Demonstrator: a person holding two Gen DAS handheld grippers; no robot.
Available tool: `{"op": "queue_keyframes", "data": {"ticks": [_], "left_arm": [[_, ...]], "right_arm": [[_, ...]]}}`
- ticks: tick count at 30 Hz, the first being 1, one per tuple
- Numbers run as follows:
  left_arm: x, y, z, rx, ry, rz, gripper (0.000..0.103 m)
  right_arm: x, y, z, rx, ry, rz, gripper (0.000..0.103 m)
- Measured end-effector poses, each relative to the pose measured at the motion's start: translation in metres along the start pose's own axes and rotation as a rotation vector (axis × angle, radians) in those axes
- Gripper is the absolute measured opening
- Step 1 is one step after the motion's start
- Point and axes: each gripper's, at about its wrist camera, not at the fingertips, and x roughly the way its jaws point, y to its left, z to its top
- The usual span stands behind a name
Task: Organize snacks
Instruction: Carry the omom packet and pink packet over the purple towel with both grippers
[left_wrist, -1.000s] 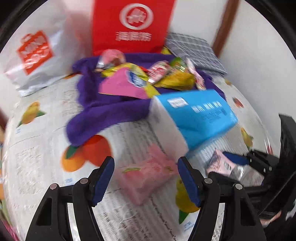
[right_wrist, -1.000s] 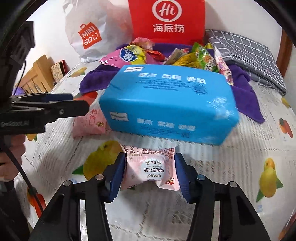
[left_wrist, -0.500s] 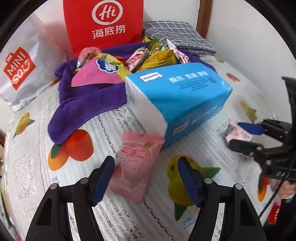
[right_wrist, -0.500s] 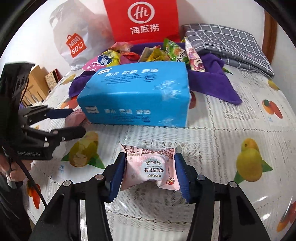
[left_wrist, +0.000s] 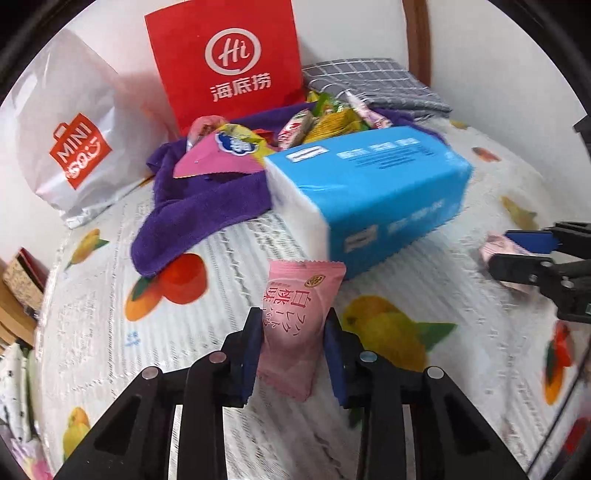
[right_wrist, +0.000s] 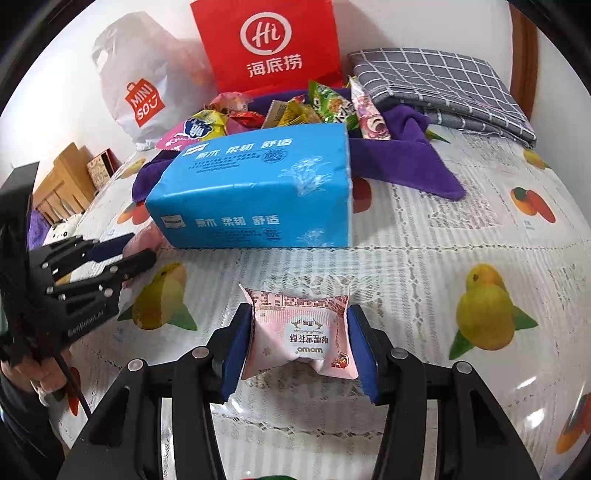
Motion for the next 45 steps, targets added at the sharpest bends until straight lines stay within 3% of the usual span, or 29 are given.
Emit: {"op": "queue_keyframes", "data": {"ticks": [9,30,45], "left_arm": [[-0.023,0.003,0.013,-0.092,-0.008,-0.17,0.03],[-0.069,0.021,0.074,-0.15,-0.062,-0.175,0.03],[-0.073,0.052,0.159,-0.221,-0.13,-0.12,0.03]], "right_arm": [[-0.021,-0.003,0.004,0.003,-0.036,0.013,0.049],[-0.059,0.018,0.076,-0.051,-0.119,0.076,0.049],[-0.065,0.027,0.179,-0.081,-0.199,0.083,0.049]]}}
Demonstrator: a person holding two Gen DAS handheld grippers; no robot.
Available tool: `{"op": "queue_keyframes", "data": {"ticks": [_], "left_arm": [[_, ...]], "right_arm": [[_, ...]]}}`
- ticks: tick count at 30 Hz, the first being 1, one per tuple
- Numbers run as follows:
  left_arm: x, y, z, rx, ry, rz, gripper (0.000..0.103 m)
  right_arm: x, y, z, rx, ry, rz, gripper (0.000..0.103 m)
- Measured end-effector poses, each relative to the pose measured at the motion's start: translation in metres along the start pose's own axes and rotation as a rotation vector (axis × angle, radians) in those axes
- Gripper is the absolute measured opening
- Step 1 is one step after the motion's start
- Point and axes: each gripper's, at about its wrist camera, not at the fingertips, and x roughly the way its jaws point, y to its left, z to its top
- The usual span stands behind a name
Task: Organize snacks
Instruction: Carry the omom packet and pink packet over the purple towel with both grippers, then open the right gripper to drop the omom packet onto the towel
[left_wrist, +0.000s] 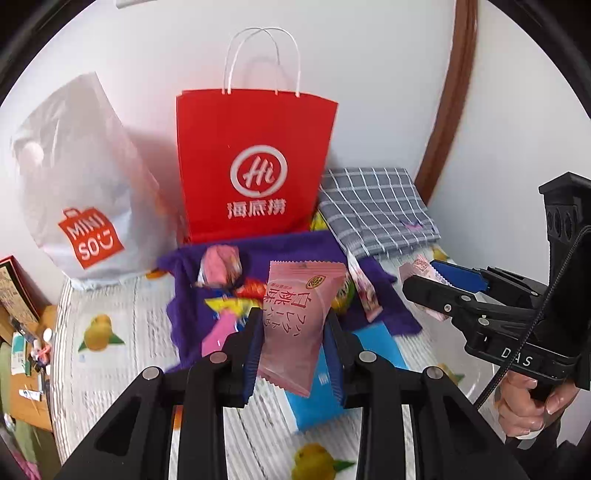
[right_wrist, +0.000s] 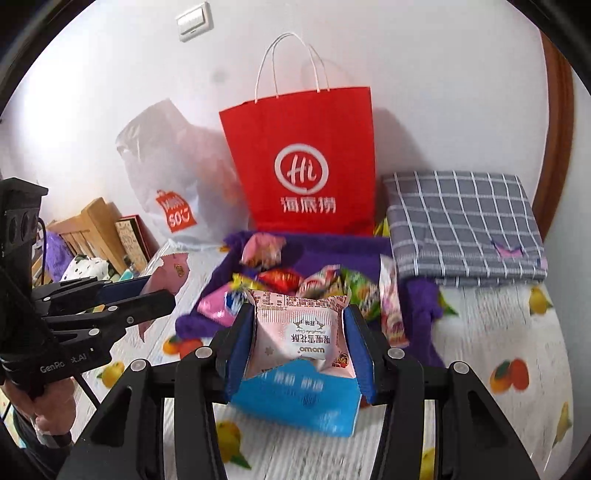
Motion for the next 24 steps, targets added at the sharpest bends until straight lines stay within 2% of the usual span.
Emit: {"op": "queue_keyframes", "data": {"ticks": [9,18,24], "left_arm": [[0.031,0.019,0.036,-0.054,-0.004,0.022,0.03],[0.062,0.041,0.068,-0.101,-0.009,0.034,0.03],[0.091,0.057,0.062,-0.11,0.021,0.037,0.03]], "right_arm": [[0.029,-0.012,0.04,0.006,-0.013,-0.013,0.049],[0.064,-0.024,0.07,0.036,-0.026,0.022,0.049],[0.095,-0.024,0.068,0.0,0.022,0.034,0.049]]}}
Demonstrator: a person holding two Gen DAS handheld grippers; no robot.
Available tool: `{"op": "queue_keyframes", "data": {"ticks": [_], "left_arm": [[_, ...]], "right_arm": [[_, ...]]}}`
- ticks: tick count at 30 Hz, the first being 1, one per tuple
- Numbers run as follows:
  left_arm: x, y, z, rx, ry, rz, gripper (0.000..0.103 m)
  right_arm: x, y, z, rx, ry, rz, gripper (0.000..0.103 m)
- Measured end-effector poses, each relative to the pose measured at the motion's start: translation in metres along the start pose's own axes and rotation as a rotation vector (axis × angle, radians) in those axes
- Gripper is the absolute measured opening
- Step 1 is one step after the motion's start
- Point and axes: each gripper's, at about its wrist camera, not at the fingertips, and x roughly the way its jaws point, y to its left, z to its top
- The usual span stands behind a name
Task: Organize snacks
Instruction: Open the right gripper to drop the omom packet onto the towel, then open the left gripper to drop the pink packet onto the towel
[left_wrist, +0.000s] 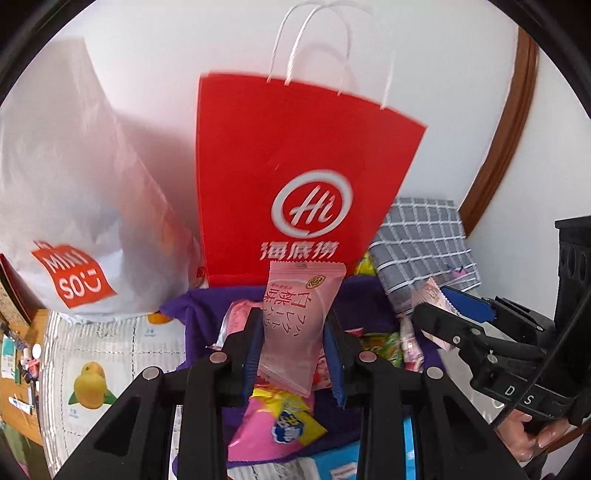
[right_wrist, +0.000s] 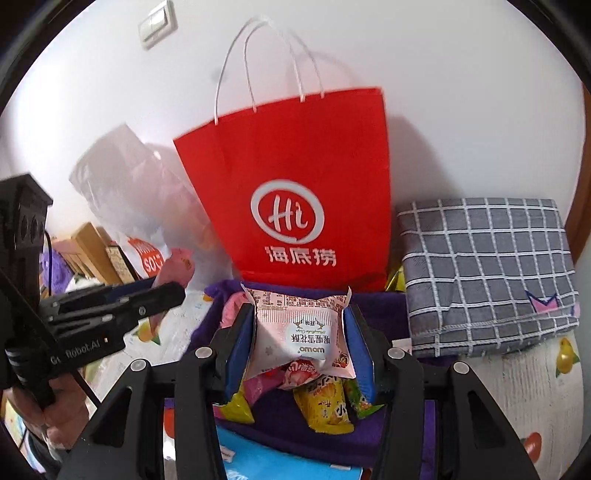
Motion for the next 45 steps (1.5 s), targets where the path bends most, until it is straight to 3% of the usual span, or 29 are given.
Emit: {"op": "queue_keyframes", "data": {"ticks": [4,10,22,35,41,45], "left_arm": [[0.03,0.016,-0.006,-0.041,0.072,-0.019,0.03],[0.042,0.031,-0.009,-0.095,0.1,-0.066,0.03],[0.06,0.016,-0.016,-0.082,0.144,-0.093,0.03],[0.08,0.008,-0.023,-0.07,0.203,-0.052,0.03],[0.084,0.006,-0.023,-0.067,0.209,-0.052,0.031],[0.085,0.004,-0.022,-0.063,0.203,-0.058,0.031]], "right_arm": [[0.027,-0.005,-0.01,-0.017,0.07,-0.003,0.049],[0.05,-0.01,-0.018,-0.014,0.133,0.018,0.049],[0.076,-0.004,-0.028,-0.057,0.208,0.021,0.05],[0.086,0.015,-0.042,-0.218,0.232,-0.12,0.051],[0.086,0.011,-0.041,-0.217,0.241,-0.137,0.054],[0.084,0.007,-0.037,-0.194,0.249,-0.13,0.062]]}}
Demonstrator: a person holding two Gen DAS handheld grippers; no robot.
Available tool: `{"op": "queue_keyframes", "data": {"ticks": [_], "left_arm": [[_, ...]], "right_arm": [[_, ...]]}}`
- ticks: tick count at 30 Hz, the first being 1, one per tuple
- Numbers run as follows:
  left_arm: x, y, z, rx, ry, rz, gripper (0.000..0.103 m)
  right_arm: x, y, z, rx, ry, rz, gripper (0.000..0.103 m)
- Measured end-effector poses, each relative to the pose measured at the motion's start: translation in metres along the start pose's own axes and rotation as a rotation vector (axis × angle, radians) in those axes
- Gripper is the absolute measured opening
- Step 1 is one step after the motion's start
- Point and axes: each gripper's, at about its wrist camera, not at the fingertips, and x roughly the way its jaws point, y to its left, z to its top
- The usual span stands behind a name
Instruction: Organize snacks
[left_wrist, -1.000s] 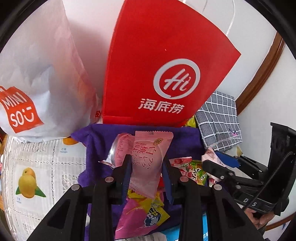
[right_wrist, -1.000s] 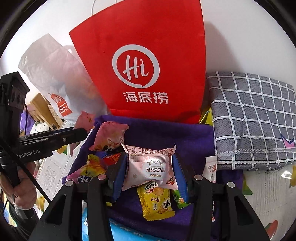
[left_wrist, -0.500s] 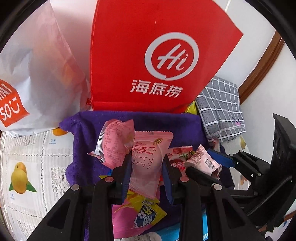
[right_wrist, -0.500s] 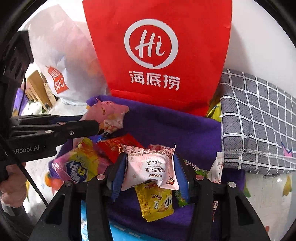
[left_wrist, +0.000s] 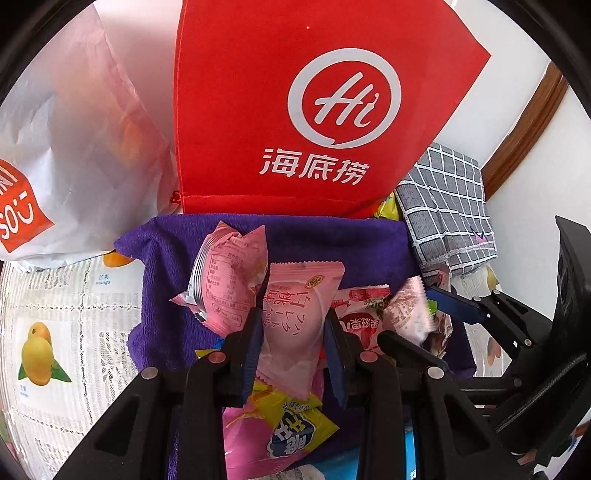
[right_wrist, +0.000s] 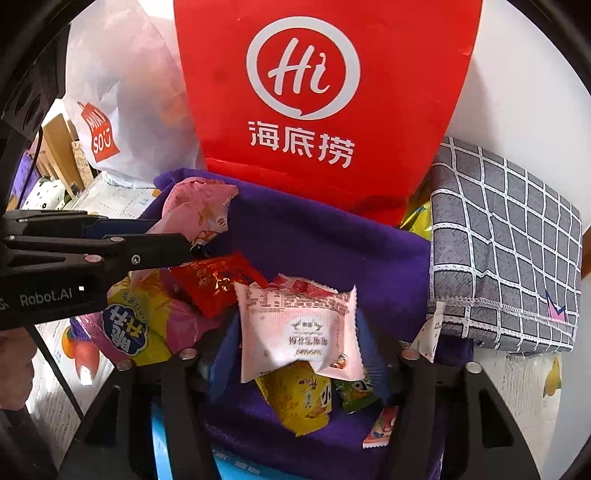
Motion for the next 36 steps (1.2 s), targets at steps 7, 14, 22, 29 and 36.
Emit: {"op": "queue_keyframes", "data": {"ticks": [7,14,22,29,36], "left_arm": [[-0.003,-0.002,0.0,0.009,0.009,-0.011,0.037],[-0.02,-0.009,0.001,0.015,-0.015,-0.013,0.057],[-0.053,-0.031,-0.006,0.054,-0.063,-0.003,0.064],[-0.098,-0.052,-0.036,0.075,-0.116,-0.006,0.073],[-0.151,-0.067,-0.079,0.103,-0.183,0.034,0.084]], "right_arm": [[-0.01,-0.002,0.001,0.016,-0.001,-0.006,0.064],[-0.035,-0.003,0.002,0.032,-0.064,-0.042,0.074],[-0.071,-0.006,-0.006,0.117,-0.082,-0.027,0.075],[-0.121,-0.001,-0.03,0.161,-0.108,-0.064,0.075],[-0.175,0.013,-0.074,0.202,-0.16,-0.117,0.085]]}}
